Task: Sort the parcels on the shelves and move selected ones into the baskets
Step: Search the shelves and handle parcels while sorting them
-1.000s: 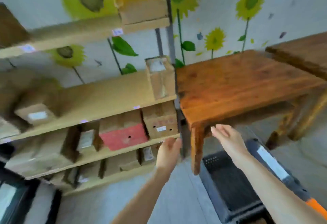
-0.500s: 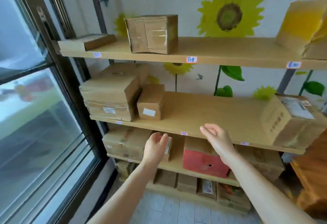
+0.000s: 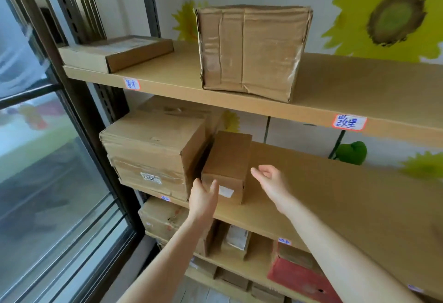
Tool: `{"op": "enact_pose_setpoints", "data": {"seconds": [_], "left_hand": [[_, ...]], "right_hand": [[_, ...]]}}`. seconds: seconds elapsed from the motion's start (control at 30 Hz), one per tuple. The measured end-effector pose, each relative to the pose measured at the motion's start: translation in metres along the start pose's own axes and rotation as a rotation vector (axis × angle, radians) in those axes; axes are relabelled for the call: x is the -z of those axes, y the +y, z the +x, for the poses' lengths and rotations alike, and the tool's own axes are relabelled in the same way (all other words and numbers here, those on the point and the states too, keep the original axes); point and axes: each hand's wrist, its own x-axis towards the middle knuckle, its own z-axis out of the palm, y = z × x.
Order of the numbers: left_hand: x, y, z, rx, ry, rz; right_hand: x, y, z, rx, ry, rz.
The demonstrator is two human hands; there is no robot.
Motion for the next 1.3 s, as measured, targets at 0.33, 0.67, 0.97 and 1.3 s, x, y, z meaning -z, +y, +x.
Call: {"op": "enact_pose_setpoints", "data": {"seconds": [0.33, 0.67, 0.97, 1.3], "left_hand": [[-0.005, -0.005, 0.029, -0.179, 0.017, -0.146], [0.016, 0.011, 0.02, 0.142, -0.58, -0.426], [0.015, 0.015, 0.007, -0.303, -0.578, -0.162], [0.026, 0.01, 0.012, -0.126, -0.618, -0.187]], "right_hand": [[-0.021, 0.02, 0.017, -0.302, 0.064, 0.394], [0.003, 0.033, -0.039, -0.209, 0.132, 0.455], [0.004, 0.026, -0.05, -0.349, 0.102, 0.789], [-0.005, 0.039, -0.051, -0.251, 0.141, 0.765]]}}
